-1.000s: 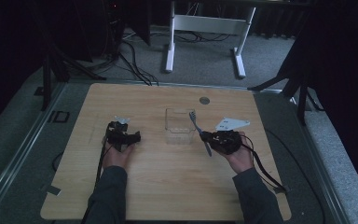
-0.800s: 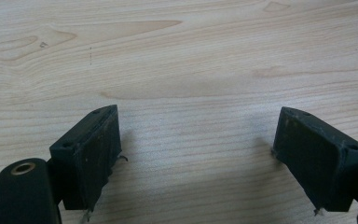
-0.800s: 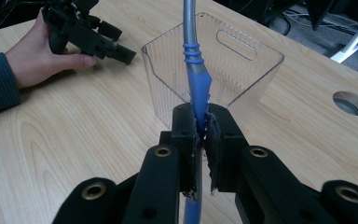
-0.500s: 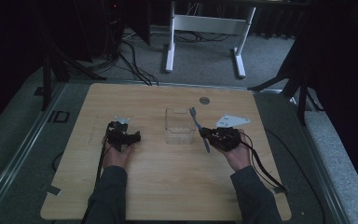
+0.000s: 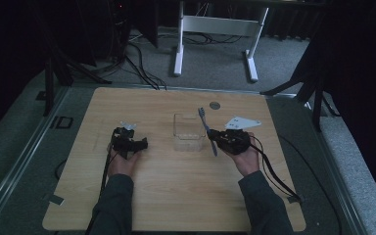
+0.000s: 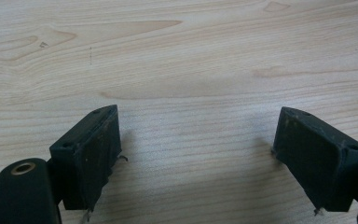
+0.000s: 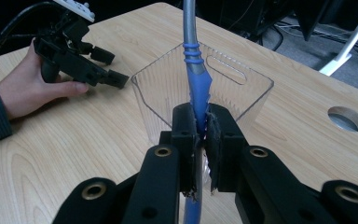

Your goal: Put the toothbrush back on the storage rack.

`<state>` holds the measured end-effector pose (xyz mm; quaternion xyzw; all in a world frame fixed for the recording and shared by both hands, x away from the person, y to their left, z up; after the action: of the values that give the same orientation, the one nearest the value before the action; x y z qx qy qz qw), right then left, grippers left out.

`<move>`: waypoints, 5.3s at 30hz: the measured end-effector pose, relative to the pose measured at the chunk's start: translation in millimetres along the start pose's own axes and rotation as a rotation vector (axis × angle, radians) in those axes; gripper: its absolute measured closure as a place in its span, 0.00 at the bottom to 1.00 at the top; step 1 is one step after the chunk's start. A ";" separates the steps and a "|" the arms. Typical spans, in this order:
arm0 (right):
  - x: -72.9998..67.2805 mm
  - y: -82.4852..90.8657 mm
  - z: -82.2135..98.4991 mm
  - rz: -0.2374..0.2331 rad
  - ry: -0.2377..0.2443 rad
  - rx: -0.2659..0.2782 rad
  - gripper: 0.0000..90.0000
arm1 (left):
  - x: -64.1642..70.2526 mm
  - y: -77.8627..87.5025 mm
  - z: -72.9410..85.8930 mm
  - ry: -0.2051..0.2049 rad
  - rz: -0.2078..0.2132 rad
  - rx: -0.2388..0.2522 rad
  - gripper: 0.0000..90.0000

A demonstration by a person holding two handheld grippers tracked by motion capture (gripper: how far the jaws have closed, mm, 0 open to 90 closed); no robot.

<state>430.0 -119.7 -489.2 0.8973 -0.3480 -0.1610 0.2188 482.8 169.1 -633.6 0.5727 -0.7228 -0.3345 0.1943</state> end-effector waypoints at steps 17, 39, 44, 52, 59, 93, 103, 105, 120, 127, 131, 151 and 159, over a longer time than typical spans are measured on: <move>-1.2 -3.8 -10.4 -0.013 -0.019 0.017 0.91 | 0.0 0.1 0.0 0.001 0.000 0.000 0.17; -1.7 -3.8 -25.9 -0.094 -0.127 0.090 0.91 | 0.0 -0.1 -0.1 0.001 -0.001 0.001 0.17; -3.7 -4.9 -28.7 -0.093 -0.121 0.087 0.91 | 0.0 0.0 -0.1 0.001 -0.001 0.001 0.17; -6.5 -8.2 -34.1 -0.107 -0.127 0.096 0.91 | 0.0 0.1 0.1 0.001 0.000 -0.001 0.17; -6.1 -8.1 -40.3 -0.120 -0.149 0.118 0.91 | 0.1 -0.1 -0.1 0.002 -0.001 0.001 0.17; 14.1 -21.1 -53.6 -0.091 -0.280 0.213 0.91 | 0.1 0.0 -0.1 0.002 0.000 0.001 0.17; 19.8 -27.1 -53.3 -0.075 -0.294 0.217 0.91 | 0.2 0.0 -0.2 0.003 0.000 0.001 0.17; 20.7 -28.5 -53.2 -0.074 -0.300 0.218 0.91 | 0.2 -0.1 -0.2 0.004 0.000 0.002 0.17; 27.3 -37.5 -50.2 -0.039 -0.292 0.213 0.91 | 0.0 0.0 -0.1 0.001 0.000 0.000 0.17; 27.5 -41.6 -46.6 -0.034 -0.278 0.194 0.91 | 0.1 0.0 -0.1 0.002 0.000 0.001 0.17; 27.3 -44.5 -44.0 -0.029 -0.273 0.182 0.91 | 0.0 0.0 -0.1 0.001 0.000 0.001 0.17; 22.2 -57.3 -25.5 0.005 -0.177 0.097 0.91 | 0.2 -0.1 -0.1 0.003 0.000 0.001 0.17; 14.6 -58.6 -17.5 -0.019 -0.118 0.055 0.73 | 0.1 -0.2 -0.3 0.003 -0.001 0.003 0.17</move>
<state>480.5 -86.1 -505.8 0.8952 -0.3560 -0.2062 0.1715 483.1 168.9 -633.5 0.5737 -0.7228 -0.3326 0.1944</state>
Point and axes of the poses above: each handheld gripper's, and its own axes: y roughly backward along the jaws, z roughly out of its underside, x roughly to its right, the point moved 10 cm from there along -y, roughly forward along the jaws, and after that the axes turned 9 degrees about -y, right-handed, at the moved point
